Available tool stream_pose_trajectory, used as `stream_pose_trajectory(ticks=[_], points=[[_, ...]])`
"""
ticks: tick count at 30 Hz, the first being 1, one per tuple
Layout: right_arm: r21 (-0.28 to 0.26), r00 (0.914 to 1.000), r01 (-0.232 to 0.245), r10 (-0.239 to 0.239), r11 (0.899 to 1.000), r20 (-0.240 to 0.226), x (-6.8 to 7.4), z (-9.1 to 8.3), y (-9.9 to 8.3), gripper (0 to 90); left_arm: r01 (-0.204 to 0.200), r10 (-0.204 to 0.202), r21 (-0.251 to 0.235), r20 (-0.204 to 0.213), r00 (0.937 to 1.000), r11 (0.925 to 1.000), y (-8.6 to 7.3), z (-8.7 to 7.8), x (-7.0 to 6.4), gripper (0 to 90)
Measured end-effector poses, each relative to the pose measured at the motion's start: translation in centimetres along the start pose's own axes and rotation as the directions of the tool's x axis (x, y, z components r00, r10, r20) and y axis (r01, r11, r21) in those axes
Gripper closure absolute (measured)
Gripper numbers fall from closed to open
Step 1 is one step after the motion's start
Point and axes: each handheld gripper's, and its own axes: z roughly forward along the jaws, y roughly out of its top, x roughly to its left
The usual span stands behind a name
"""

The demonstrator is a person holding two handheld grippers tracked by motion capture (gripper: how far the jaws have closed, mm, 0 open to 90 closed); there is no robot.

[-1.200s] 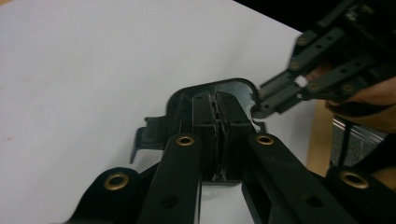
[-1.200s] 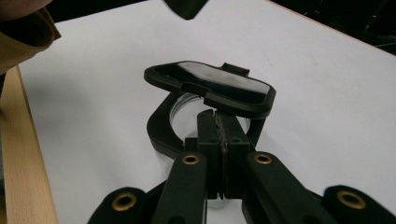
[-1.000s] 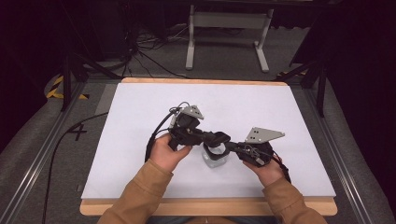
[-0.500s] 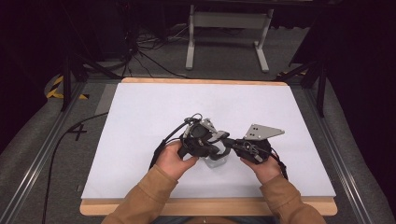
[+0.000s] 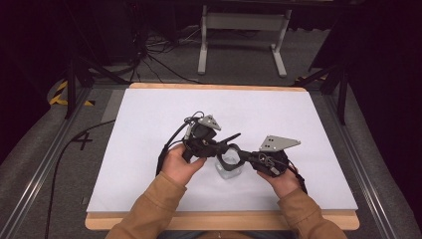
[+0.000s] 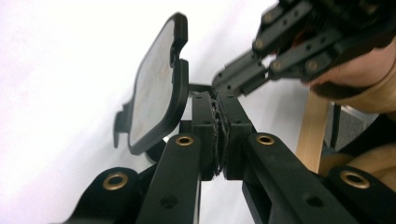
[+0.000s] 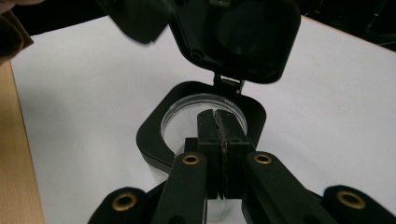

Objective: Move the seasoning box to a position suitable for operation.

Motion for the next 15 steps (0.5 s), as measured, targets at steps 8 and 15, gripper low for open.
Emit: stream_pose_trajectory(ticks=[8, 15], points=[[0.021, 0.9998, -0.014, 0.014, 1.000, 0.014, -0.2, 0.0, -0.7, 89.7, 0.038, -0.037, -0.061, 0.013, 0.9992, 0.9974, 0.0, -0.6, 1.0, 86.4], [0.008, 0.9996, -0.021, 0.021, 1.000, 0.016, -0.2, -0.1, -1.1, 89.8, 0.067, -0.068, -0.106, -0.003, 0.9977, 0.9921, -0.1, -1.2, 1.9, 86.8]])
